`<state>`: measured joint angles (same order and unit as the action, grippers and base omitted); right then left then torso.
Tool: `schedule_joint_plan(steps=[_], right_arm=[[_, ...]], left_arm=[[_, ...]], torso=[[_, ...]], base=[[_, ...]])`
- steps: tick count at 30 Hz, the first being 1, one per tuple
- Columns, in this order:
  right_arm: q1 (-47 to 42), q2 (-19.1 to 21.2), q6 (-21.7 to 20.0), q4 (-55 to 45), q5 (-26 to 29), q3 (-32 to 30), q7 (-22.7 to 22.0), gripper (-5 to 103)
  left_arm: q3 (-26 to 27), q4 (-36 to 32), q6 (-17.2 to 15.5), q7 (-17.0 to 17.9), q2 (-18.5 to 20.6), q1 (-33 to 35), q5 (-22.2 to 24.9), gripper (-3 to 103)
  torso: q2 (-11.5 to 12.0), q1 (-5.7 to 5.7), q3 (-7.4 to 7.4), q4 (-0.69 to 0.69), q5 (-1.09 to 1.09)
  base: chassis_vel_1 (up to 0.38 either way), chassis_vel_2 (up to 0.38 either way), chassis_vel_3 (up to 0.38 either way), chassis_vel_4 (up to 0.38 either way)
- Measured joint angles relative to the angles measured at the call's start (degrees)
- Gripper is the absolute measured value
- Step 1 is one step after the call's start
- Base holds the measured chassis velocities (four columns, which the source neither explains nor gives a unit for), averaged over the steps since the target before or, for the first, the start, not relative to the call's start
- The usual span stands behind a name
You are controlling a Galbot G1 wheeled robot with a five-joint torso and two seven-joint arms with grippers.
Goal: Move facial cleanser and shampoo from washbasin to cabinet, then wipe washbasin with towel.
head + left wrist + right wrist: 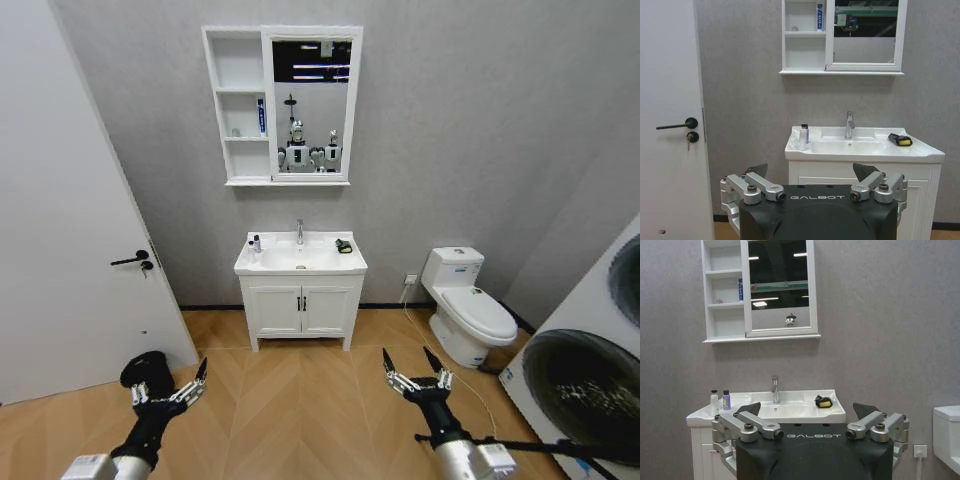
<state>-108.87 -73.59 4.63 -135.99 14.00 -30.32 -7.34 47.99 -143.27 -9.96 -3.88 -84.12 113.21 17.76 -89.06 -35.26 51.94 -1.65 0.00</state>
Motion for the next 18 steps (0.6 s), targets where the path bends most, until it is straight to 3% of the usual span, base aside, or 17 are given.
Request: schedule_joint_plan(steps=[18], right_arm=[[-0.3,-0.4,-0.3,0.3,-0.2,0.3,0.2,100]], left_arm=[[-0.3,0.5,-0.1,-0.4,0.0,-0.3,0.0,97]], torso=[[0.0,0.00,0.00,0.00,0.00]], base=[[0.000,0.000,0.000,0.000]])
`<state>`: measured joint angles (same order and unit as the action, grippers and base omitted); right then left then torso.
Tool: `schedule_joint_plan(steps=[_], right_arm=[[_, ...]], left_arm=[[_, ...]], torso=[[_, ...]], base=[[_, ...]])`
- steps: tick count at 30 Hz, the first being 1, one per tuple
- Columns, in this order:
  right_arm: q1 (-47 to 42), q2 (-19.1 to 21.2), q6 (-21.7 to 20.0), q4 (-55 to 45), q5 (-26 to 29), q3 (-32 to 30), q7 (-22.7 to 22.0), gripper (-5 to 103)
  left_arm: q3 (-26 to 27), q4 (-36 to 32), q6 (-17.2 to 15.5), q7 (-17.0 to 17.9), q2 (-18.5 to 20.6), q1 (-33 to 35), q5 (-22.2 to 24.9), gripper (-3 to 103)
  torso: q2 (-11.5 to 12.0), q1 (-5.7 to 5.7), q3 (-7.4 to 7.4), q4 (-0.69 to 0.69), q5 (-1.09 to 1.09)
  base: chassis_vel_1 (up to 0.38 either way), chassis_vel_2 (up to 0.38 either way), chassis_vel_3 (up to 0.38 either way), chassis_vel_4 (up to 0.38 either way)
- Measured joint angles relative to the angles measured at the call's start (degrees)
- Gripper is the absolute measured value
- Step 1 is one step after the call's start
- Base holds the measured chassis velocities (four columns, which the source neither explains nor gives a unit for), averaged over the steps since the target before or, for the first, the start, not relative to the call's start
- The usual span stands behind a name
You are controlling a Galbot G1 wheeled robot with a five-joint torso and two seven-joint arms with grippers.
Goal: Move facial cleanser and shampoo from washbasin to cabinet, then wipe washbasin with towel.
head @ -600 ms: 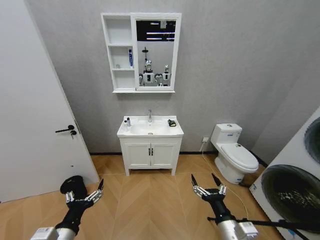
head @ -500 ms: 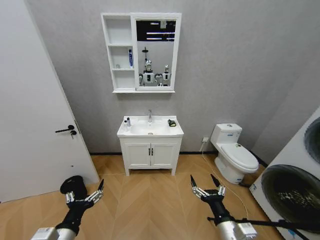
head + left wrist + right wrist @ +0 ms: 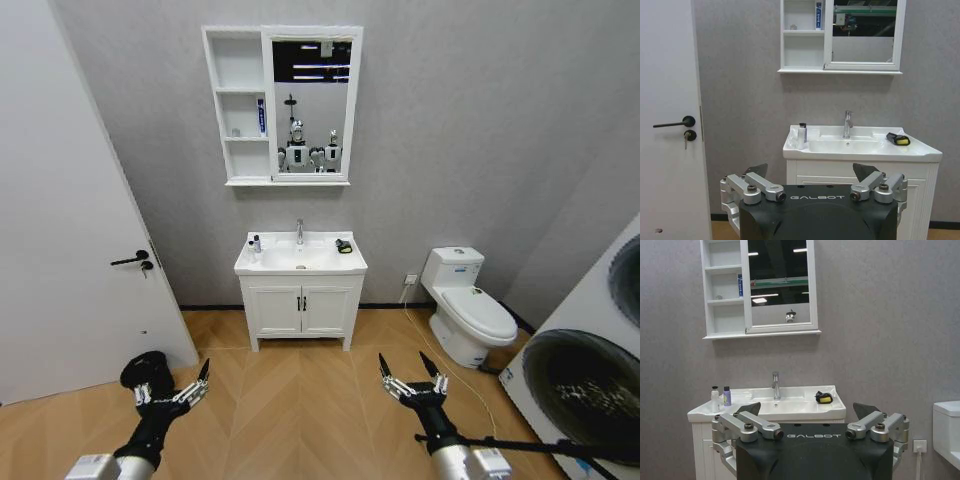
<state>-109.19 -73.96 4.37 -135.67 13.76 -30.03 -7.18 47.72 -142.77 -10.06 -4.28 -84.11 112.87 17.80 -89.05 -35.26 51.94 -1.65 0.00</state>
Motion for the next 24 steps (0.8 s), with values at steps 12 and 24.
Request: schedule_joint_plan(steps=[12,24], right_arm=[[-0.2,0.2,-0.5,0.2,0.2,-0.4,0.3,100],[0.5,0.1,-0.1,1.0,0.7,-0.2,0.5,100]], left_arm=[[-0.3,0.4,0.2,-0.3,-0.8,-0.6,-0.3,97],[-0.1,0.4,0.1,-0.4,0.0,-0.4,-0.4,97]], torso=[[0.0,0.00,0.00,0.00,0.01],[0.0,0.01,0.00,0.00,0.00]], base=[[0.000,0.000,0.000,0.000],[-0.007,0.009,0.006,-0.003]])
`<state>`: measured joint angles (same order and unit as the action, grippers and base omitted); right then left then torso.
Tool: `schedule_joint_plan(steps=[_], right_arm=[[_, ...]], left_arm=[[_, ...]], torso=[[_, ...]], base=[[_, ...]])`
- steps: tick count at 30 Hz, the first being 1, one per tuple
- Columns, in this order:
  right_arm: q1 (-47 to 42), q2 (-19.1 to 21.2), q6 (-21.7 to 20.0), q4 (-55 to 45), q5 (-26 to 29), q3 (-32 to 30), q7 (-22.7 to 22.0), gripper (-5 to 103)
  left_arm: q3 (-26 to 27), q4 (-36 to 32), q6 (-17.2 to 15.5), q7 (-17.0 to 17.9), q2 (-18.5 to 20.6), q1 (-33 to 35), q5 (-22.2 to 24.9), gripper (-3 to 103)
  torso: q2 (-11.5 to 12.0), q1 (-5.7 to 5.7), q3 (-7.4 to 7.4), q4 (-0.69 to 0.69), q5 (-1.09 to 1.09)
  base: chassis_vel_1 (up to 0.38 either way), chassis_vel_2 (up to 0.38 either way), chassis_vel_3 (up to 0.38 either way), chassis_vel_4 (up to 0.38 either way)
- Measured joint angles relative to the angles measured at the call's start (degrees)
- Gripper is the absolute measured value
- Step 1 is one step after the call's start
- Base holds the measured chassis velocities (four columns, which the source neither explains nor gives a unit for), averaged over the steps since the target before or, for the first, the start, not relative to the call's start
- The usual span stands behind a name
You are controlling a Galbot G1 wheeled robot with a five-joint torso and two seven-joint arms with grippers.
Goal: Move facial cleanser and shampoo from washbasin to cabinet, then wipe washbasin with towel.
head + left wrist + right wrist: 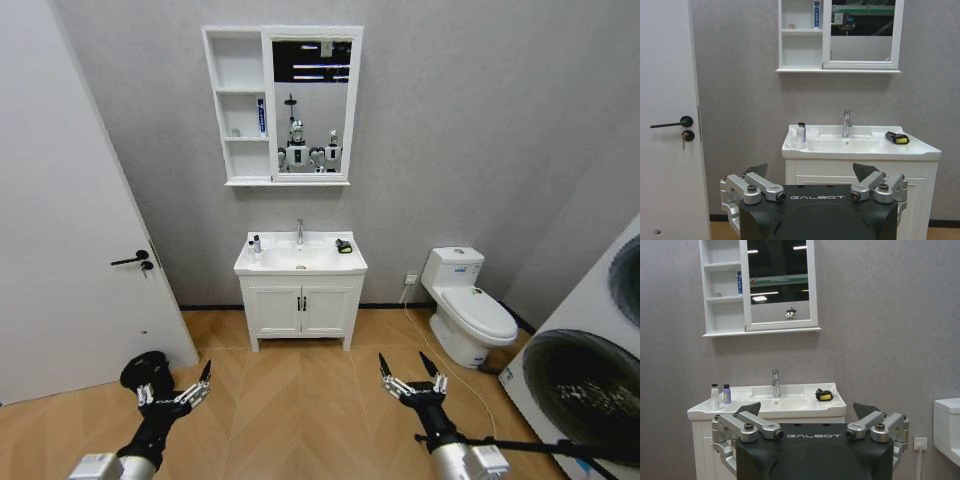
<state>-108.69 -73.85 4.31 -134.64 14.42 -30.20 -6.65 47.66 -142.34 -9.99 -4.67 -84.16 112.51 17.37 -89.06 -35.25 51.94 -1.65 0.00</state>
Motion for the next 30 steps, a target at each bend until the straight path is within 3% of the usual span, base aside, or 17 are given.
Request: schedule_joint_plan(steps=[15,30], right_arm=[[-0.1,0.2,0.7,0.0,0.5,-0.2,0.4,100],[-0.3,0.0,0.7,-0.2,0.3,-0.2,0.5,100]], left_arm=[[-1.5,0.7,0.2,-0.5,-0.4,0.2,-2.3,97],[-1.8,0.8,0.4,-0.5,-0.3,0.3,-2.7,97]], torso=[[0.0,-0.02,0.01,0.01,0.03],[0.0,-0.03,0.02,0.00,0.03]], base=[[-0.169,0.172,0.169,-0.159],[-0.331,0.336,0.331,-0.338]])
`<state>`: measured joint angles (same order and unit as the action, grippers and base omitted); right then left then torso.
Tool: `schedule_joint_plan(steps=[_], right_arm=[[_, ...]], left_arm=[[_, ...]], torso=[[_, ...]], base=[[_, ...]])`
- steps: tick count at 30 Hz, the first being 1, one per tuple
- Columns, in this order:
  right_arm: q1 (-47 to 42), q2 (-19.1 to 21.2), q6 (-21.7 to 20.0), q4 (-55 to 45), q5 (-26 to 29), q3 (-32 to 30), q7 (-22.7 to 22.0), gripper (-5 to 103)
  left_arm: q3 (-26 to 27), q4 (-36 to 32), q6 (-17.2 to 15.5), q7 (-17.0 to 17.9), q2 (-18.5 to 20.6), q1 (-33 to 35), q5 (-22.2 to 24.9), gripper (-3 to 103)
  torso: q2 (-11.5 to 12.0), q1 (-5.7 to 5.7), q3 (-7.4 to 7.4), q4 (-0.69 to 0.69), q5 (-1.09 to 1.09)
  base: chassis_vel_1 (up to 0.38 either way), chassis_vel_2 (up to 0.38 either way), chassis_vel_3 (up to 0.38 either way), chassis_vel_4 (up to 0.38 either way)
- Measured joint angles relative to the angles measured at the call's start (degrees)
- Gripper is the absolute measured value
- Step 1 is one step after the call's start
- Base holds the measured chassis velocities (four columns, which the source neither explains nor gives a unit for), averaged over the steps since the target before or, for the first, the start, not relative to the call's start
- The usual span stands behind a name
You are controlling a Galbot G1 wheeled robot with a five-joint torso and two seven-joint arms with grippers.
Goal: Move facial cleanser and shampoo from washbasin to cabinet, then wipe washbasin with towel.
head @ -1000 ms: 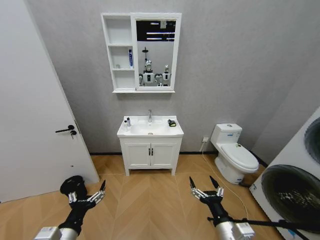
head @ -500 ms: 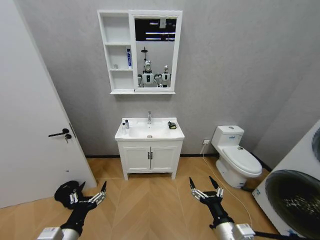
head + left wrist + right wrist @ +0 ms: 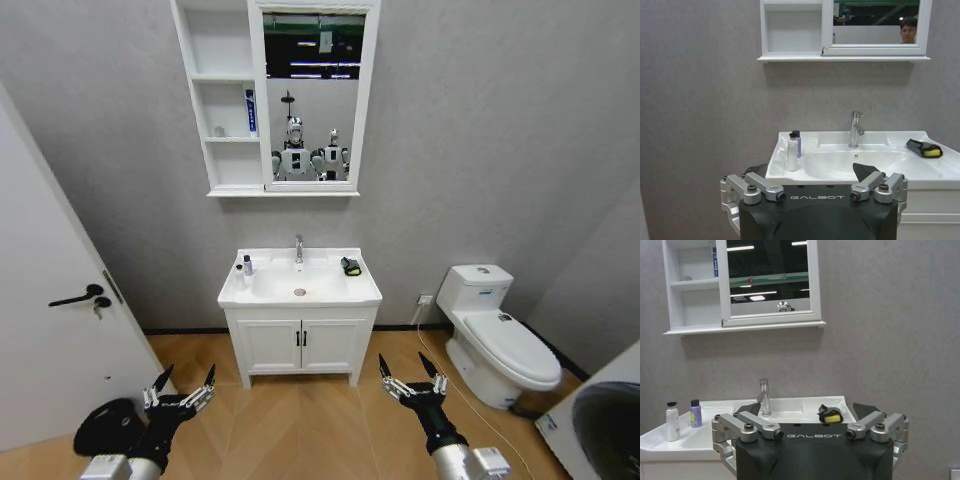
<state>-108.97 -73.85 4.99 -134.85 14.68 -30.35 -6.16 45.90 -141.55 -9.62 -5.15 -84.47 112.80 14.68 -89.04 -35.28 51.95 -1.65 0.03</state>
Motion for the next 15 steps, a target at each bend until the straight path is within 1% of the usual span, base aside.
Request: schedule_joint_plan(steps=[1,3,5,6,7,9,11,12,13,14,15], right_arm=[[0.0,0.1,0.0,0.0,0.0,0.0,0.1,100],[0.0,0.1,0.0,0.0,0.0,0.0,0.1,100],[0.1,0.3,-0.1,-0.1,0.0,0.0,0.1,100],[0.1,0.3,-0.1,-0.1,0.0,0.0,0.1,100],[0.3,0.5,-0.3,-0.1,0.1,0.0,-0.2,100],[0.6,0.6,-0.1,-0.1,-0.3,-0.1,-0.7,100],[0.6,0.6,-0.1,0.0,-0.5,-0.2,-0.8,100],[0.8,0.7,0.1,0.0,-0.5,-0.3,-1.2,100],[0.8,0.7,0.1,0.0,-0.5,-0.3,-1.2,100],[0.8,0.8,0.2,0.0,-0.5,-0.3,-1.4,100],[0.7,0.9,0.3,0.0,-0.6,-0.3,-1.5,100]], left_arm=[[0.0,0.0,0.0,0.0,0.0,0.0,0.0,97],[0.0,-0.1,0.0,0.0,0.0,-0.1,0.0,97],[0.0,-0.1,0.0,0.1,0.2,-0.1,0.1,97],[0.0,-0.1,0.0,0.1,0.2,-0.1,0.1,97],[0.0,-0.1,-0.1,0.2,0.3,-0.1,0.1,97],[0.0,-0.1,-0.1,0.3,0.3,-0.1,0.0,97],[-0.1,0.1,-0.1,0.3,0.2,-0.2,-0.6,97],[-0.4,0.6,0.0,0.3,0.0,-0.3,-1.6,97],[-0.4,0.6,0.0,0.3,0.0,-0.3,-1.6,97],[-0.9,1.0,0.1,0.3,-0.1,-0.3,-2.4,97],[-1.4,1.4,0.3,0.3,-0.3,-0.4,-3.2,97]], torso=[[0.0,-0.02,0.01,0.01,-0.06],[0.0,0.01,-0.01,0.01,-0.05],[0.0,0.01,-0.01,-0.01,0.02],[0.0,0.01,-0.01,-0.01,0.02],[0.0,0.00,0.00,0.01,-0.09],[0.0,0.02,-0.02,0.00,0.00],[0.0,-0.01,-0.01,-0.01,-0.01],[0.0,-0.06,0.02,0.06,-0.08],[0.0,-0.06,0.02,0.06,-0.08],[0.0,-0.05,0.01,0.01,-0.06],[0.0,-0.03,0.00,0.00,0.02]], base=[[-0.374,0.356,0.360,-0.382],[-0.371,0.377,0.360,-0.377],[-0.365,0.345,0.374,-0.377],[-0.359,0.345,0.374,-0.377],[-0.330,0.356,0.315,-0.332],[-0.322,0.330,0.321,-0.314],[-0.283,0.290,0.295,-0.295],[-0.251,0.202,0.181,-0.213],[-0.251,0.202,0.181,-0.213],[-0.211,0.202,0.072,-0.060],[-0.140,0.117,-0.003,-0.060]])
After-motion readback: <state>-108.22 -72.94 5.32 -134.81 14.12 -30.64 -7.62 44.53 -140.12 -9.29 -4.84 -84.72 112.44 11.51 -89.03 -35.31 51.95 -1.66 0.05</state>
